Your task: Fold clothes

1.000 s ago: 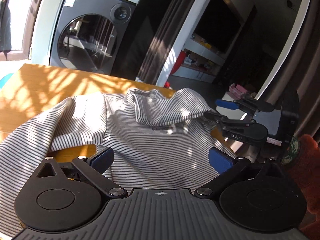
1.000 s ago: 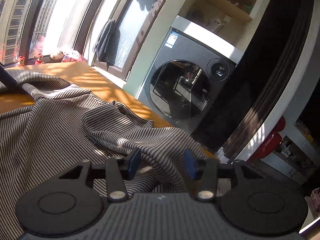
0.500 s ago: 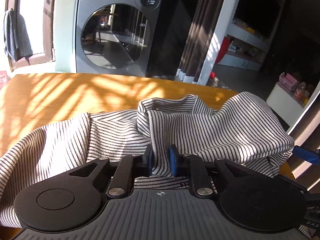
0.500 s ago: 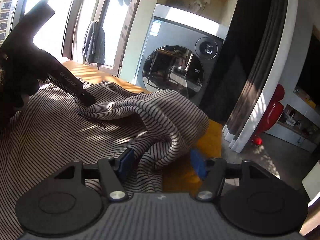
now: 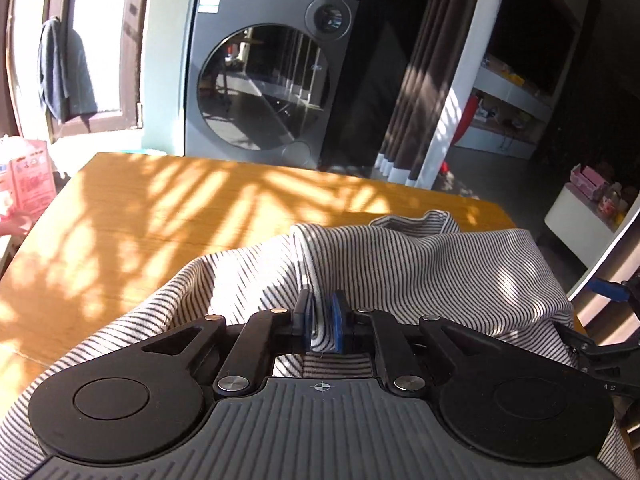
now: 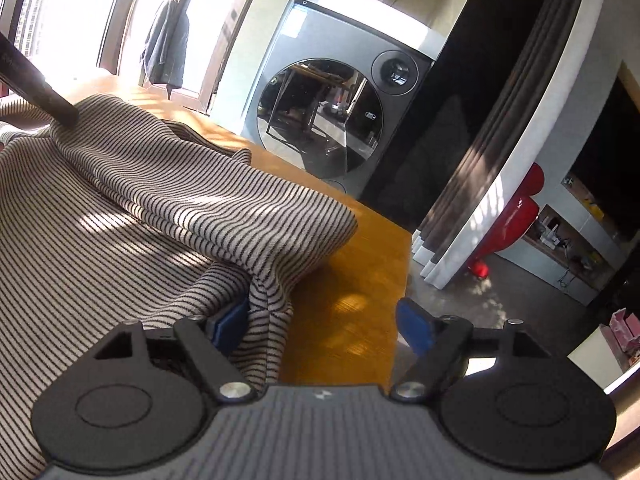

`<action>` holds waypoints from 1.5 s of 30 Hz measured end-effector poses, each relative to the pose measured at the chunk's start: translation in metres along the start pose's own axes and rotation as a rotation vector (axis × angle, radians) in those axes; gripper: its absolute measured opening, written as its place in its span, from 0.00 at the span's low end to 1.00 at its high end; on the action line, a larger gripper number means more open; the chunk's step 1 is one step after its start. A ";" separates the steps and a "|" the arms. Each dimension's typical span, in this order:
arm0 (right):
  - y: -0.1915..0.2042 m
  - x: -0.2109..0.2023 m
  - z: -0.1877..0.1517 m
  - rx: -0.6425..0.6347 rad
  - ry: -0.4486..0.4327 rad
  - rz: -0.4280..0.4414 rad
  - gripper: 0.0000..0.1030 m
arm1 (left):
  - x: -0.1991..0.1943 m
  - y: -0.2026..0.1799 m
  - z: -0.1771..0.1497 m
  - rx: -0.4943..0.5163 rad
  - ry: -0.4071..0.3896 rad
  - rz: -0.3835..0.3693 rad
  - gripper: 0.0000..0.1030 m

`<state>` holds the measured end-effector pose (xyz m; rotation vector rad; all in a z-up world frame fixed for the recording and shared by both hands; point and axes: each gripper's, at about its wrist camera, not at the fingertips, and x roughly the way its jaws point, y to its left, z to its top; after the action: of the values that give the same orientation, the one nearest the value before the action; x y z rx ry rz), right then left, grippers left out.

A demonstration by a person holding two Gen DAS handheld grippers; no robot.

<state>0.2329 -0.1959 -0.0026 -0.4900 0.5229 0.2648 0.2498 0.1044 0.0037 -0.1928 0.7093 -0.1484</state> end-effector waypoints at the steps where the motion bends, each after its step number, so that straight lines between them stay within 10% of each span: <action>1: -0.002 -0.006 0.002 0.012 -0.004 0.011 0.77 | -0.005 0.007 -0.002 -0.010 -0.003 -0.019 0.30; 5: -0.003 -0.035 0.021 0.039 -0.068 0.028 0.78 | -0.044 0.031 -0.009 0.008 -0.042 -0.083 0.57; 11: 0.000 -0.064 0.052 0.137 -0.160 0.181 0.79 | -0.125 0.037 -0.047 0.464 -0.075 0.010 0.89; 16: 0.025 -0.073 0.069 0.149 -0.181 0.327 0.81 | -0.156 0.044 -0.098 0.746 0.009 0.150 0.89; 24: 0.081 -0.089 0.087 0.023 -0.200 0.422 0.83 | -0.166 0.070 -0.123 0.795 0.066 0.238 0.82; 27: 0.094 -0.094 0.087 0.028 -0.192 0.470 0.84 | -0.158 0.075 -0.124 0.783 0.072 0.267 0.58; 29: 0.102 -0.096 0.085 0.055 -0.179 0.512 0.84 | -0.146 0.076 -0.121 0.742 0.068 0.280 0.11; 30: 0.105 -0.096 0.084 0.074 -0.175 0.534 0.84 | -0.141 0.077 -0.118 0.707 0.059 0.278 0.08; 34: 0.116 -0.100 0.084 0.174 -0.137 0.693 0.54 | -0.143 0.078 -0.084 0.431 0.004 0.113 0.06; 39: 0.130 -0.094 0.095 0.356 -0.099 0.857 0.52 | -0.151 0.066 -0.052 0.219 -0.077 -0.059 0.06; 43: 0.142 -0.085 0.108 0.344 -0.125 0.831 0.48 | -0.157 0.056 -0.029 0.072 -0.140 -0.181 0.06; 45: 0.149 -0.079 0.116 0.261 -0.146 0.767 0.04 | -0.158 0.052 -0.019 0.009 -0.163 -0.228 0.11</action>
<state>0.1605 -0.0193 0.0715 0.0059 0.5762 0.9458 0.1226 0.1842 0.0770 -0.2742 0.5229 -0.3493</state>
